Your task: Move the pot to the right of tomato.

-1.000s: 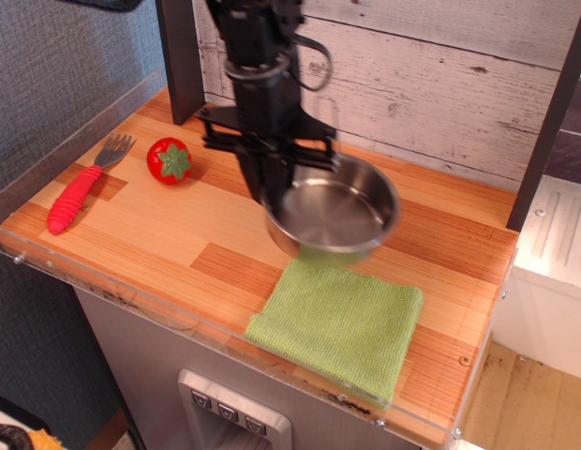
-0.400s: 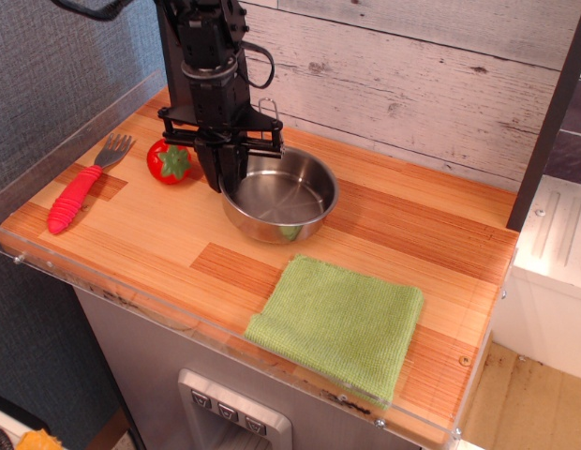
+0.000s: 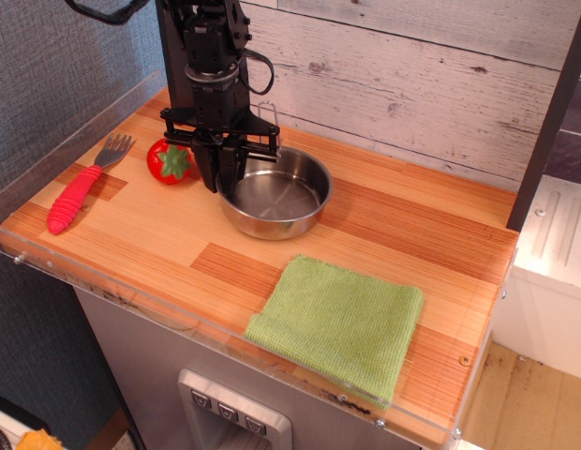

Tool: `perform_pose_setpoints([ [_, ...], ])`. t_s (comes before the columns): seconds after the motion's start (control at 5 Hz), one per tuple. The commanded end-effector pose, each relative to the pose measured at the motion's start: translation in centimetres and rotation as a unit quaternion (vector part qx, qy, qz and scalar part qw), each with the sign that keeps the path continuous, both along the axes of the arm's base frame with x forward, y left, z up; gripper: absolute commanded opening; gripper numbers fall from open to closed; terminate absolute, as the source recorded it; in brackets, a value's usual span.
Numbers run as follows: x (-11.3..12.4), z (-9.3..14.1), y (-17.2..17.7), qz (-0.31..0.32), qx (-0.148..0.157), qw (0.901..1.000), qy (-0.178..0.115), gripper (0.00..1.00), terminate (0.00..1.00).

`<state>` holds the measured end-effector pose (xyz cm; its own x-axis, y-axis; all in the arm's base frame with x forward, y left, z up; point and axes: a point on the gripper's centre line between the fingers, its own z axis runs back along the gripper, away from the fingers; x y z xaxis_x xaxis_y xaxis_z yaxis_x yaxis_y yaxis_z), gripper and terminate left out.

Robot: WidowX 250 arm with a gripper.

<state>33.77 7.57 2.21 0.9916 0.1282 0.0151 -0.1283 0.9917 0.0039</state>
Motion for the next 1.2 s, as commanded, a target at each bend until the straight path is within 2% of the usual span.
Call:
perform_pose_setpoints([
  [0.0,-0.8,5.0,0.3,-0.021,0.013,0.9980,-0.059,1.00,0.00],
  [0.2,-2.5,7.9,-0.8,-0.039,0.027,0.9953,-0.084,1.00,0.00],
  [0.4,-5.0,9.1,-2.3,-0.017,0.026,0.9956,-0.088,1.00,0.00],
  [0.6,-6.1,8.6,-3.5,-0.036,0.022,0.9955,-0.085,1.00,0.00],
  [1.0,-6.3,8.4,-3.5,-0.038,0.020,0.9957,-0.082,1.00,0.00],
])
